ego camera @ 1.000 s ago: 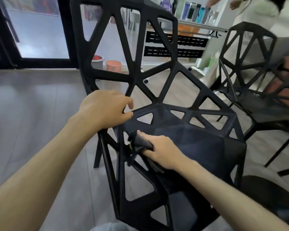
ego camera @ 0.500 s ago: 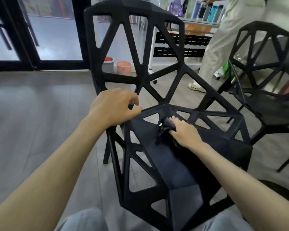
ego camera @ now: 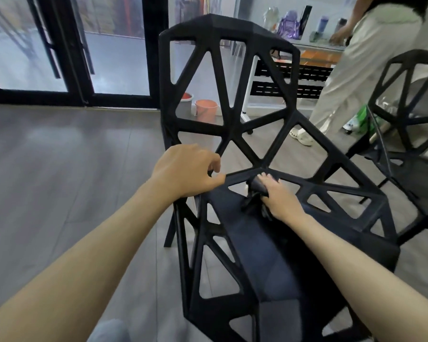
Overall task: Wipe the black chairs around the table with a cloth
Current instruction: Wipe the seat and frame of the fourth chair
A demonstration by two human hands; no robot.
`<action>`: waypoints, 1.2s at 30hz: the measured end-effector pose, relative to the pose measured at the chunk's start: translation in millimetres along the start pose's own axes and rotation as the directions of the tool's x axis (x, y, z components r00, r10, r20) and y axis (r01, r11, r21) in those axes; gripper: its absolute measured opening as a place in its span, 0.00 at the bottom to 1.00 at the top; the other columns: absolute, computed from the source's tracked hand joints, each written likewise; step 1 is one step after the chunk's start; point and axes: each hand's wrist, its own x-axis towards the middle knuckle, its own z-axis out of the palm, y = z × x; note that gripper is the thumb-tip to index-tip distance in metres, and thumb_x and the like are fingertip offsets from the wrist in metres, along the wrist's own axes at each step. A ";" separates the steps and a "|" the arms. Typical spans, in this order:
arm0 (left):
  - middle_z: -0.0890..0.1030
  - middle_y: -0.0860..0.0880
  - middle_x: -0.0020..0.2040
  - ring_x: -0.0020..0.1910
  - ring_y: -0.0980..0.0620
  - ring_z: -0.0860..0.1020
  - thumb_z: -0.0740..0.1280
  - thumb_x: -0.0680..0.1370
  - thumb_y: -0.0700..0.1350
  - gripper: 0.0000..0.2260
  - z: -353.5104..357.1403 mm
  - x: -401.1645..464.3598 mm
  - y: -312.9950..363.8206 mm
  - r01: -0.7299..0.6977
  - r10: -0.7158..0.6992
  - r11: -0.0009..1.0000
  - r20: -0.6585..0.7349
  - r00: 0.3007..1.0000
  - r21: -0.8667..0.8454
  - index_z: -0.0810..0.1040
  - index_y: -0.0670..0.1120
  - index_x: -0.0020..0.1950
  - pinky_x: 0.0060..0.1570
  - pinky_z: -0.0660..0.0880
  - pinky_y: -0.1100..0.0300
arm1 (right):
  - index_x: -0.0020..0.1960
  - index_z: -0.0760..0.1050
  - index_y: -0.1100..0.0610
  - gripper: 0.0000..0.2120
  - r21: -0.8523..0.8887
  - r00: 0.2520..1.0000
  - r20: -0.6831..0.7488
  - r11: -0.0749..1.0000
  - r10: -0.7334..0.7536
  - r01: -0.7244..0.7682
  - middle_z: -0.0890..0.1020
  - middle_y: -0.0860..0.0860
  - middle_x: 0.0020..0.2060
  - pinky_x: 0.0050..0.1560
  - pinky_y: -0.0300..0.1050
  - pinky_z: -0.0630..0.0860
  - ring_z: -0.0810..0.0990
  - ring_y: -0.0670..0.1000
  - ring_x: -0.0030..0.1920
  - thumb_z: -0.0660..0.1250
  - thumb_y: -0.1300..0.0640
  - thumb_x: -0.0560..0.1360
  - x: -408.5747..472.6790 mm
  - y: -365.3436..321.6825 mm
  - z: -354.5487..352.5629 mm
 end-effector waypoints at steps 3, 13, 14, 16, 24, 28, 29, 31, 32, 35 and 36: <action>0.83 0.58 0.47 0.46 0.56 0.80 0.62 0.79 0.63 0.13 3.2 0.0 -2.2 0.007 -0.007 1.000 -0.037 0.999 0.006 0.82 0.58 0.50 0.42 0.74 0.59 | 0.81 0.62 0.55 0.30 0.024 0.989 -0.115 0.995 0.095 -0.093 0.64 0.54 0.81 0.76 0.58 0.61 0.62 0.62 0.79 0.64 0.61 0.81 31.3 10.9 1.4; 0.83 0.58 0.46 0.44 0.56 0.80 0.61 0.79 0.65 0.16 3.9 -1.2 -2.9 0.012 -0.012 1.000 -0.064 0.998 0.001 0.82 0.58 0.51 0.44 0.77 0.57 | 0.81 0.61 0.45 0.32 0.054 0.964 0.015 0.963 -0.266 0.265 0.66 0.45 0.79 0.74 0.59 0.67 0.65 0.58 0.79 0.65 0.58 0.80 18.7 -25.4 21.0; 0.84 0.57 0.46 0.45 0.55 0.80 0.60 0.79 0.65 0.16 3.0 -1.9 -2.1 0.002 -0.002 1.000 -0.049 0.999 0.011 0.83 0.58 0.51 0.45 0.78 0.56 | 0.81 0.61 0.45 0.32 0.045 0.956 0.025 0.955 -0.293 0.291 0.66 0.44 0.79 0.77 0.57 0.64 0.64 0.57 0.79 0.66 0.60 0.80 25.1 -17.7 15.3; 0.84 0.57 0.47 0.46 0.55 0.80 0.61 0.79 0.64 0.16 2.0 -2.6 -2.1 -0.008 0.009 1.000 -0.045 0.999 0.016 0.83 0.58 0.52 0.49 0.78 0.55 | 0.81 0.63 0.48 0.32 0.013 0.968 0.011 0.968 -0.250 0.250 0.66 0.46 0.80 0.79 0.52 0.58 0.64 0.55 0.79 0.67 0.62 0.80 40.2 -0.9 8.3; 0.81 0.58 0.47 0.49 0.58 0.74 0.63 0.79 0.63 0.13 6.6 2.5 -4.6 -0.016 0.008 0.999 -0.181 0.983 -0.043 0.83 0.58 0.49 0.53 0.68 0.60 | 0.80 0.64 0.49 0.29 0.125 0.993 -0.120 0.992 0.018 -0.003 0.72 0.52 0.76 0.70 0.61 0.70 0.68 0.63 0.75 0.65 0.53 0.81 22.1 -52.8 30.6; 0.80 0.57 0.47 0.48 0.57 0.74 0.62 0.80 0.63 0.14 7.1 2.6 -4.1 -0.003 -0.001 1.000 -0.150 0.989 -0.024 0.83 0.57 0.50 0.52 0.68 0.59 | 0.76 0.68 0.43 0.26 0.210 0.977 0.006 0.956 -0.212 0.206 0.77 0.51 0.71 0.68 0.59 0.72 0.70 0.64 0.74 0.64 0.55 0.80 -8.3 -100.7 36.9; 0.81 0.57 0.47 0.48 0.57 0.74 0.63 0.80 0.62 0.14 7.7 2.4 -4.5 0.002 -0.005 1.000 -0.145 0.989 -0.024 0.83 0.57 0.51 0.52 0.69 0.59 | 0.76 0.69 0.44 0.25 0.265 0.971 0.030 0.939 -0.237 0.221 0.79 0.51 0.69 0.69 0.58 0.71 0.70 0.63 0.74 0.64 0.55 0.80 -15.1 -105.0 35.9; 0.80 0.57 0.47 0.47 0.58 0.73 0.63 0.80 0.61 0.13 9.3 2.4 -5.7 0.007 -0.011 0.999 -0.146 0.989 -0.031 0.83 0.56 0.51 0.52 0.68 0.60 | 0.77 0.69 0.43 0.27 0.330 0.963 0.066 0.916 -0.261 0.226 0.80 0.50 0.68 0.70 0.57 0.71 0.72 0.62 0.73 0.63 0.51 0.78 -28.0 -99.0 31.6; 0.81 0.57 0.47 0.47 0.58 0.73 0.63 0.80 0.61 0.13 9.9 2.6 -6.0 0.006 -0.010 0.999 -0.151 0.988 -0.032 0.83 0.56 0.51 0.51 0.67 0.61 | 0.77 0.68 0.42 0.29 0.332 0.959 0.079 0.914 -0.272 0.232 0.79 0.49 0.70 0.72 0.56 0.70 0.72 0.60 0.74 0.61 0.48 0.76 -36.5 -90.9 29.5; 0.81 0.57 0.46 0.46 0.57 0.74 0.63 0.80 0.61 0.13 10.8 2.9 -6.0 0.004 -0.012 0.999 -0.168 0.986 -0.045 0.84 0.56 0.50 0.50 0.66 0.61 | 0.79 0.64 0.40 0.31 0.272 0.932 0.106 0.912 -0.347 0.308 0.70 0.42 0.77 0.80 0.48 0.60 0.65 0.48 0.79 0.63 0.50 0.77 -62.9 -66.2 25.0; 0.81 0.57 0.46 0.46 0.57 0.75 0.63 0.80 0.61 0.13 11.2 3.0 -6.4 0.004 -0.012 0.999 -0.174 0.985 -0.047 0.84 0.56 0.50 0.50 0.66 0.61 | 0.80 0.64 0.41 0.31 0.259 0.919 0.107 0.903 -0.379 0.342 0.67 0.40 0.78 0.81 0.43 0.56 0.63 0.44 0.79 0.65 0.55 0.79 -70.7 -64.2 22.1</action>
